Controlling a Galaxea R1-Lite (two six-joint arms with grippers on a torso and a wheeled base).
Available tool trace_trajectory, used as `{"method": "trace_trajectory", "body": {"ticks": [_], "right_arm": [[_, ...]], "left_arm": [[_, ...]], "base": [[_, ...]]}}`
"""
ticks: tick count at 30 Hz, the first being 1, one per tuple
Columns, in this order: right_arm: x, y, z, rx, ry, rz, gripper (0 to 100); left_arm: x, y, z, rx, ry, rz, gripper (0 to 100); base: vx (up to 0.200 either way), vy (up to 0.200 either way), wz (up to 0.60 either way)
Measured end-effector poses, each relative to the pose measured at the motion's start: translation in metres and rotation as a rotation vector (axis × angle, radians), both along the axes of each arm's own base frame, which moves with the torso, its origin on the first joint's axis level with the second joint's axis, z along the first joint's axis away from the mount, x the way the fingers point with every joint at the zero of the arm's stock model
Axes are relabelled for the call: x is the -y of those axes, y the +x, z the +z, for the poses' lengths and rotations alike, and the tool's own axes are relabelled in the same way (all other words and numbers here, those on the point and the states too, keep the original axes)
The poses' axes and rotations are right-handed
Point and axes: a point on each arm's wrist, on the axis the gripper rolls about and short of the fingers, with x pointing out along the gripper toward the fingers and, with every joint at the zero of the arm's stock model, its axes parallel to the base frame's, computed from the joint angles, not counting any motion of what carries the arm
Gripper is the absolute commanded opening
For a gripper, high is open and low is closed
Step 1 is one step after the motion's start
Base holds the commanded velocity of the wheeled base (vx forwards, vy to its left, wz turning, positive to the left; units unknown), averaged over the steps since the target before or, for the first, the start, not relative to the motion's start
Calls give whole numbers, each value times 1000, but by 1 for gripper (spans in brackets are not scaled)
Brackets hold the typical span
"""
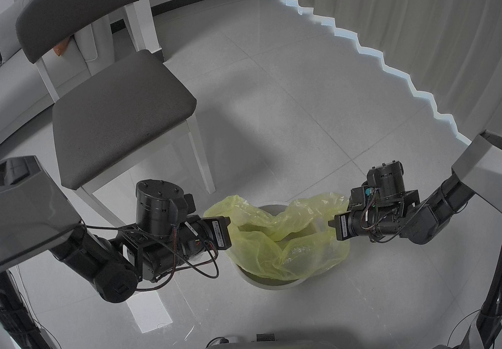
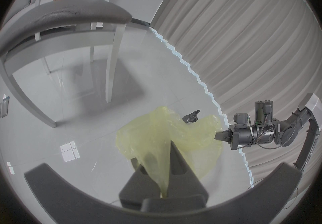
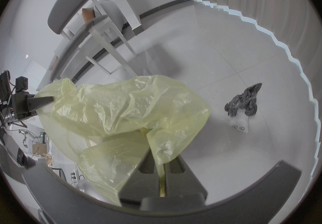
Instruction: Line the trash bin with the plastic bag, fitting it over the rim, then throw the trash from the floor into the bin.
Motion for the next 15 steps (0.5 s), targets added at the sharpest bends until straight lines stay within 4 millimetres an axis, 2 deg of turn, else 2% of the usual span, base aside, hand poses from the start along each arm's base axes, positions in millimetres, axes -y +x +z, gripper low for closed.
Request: {"method": "trace_trajectory", "body": {"ticks": [15], "right_arm": [[1,-15,-50,-20,-69,53,0]], "left_arm": [[-1,-19,-46,-110,22,-15,0]], "base": [[0,0,0]]}}
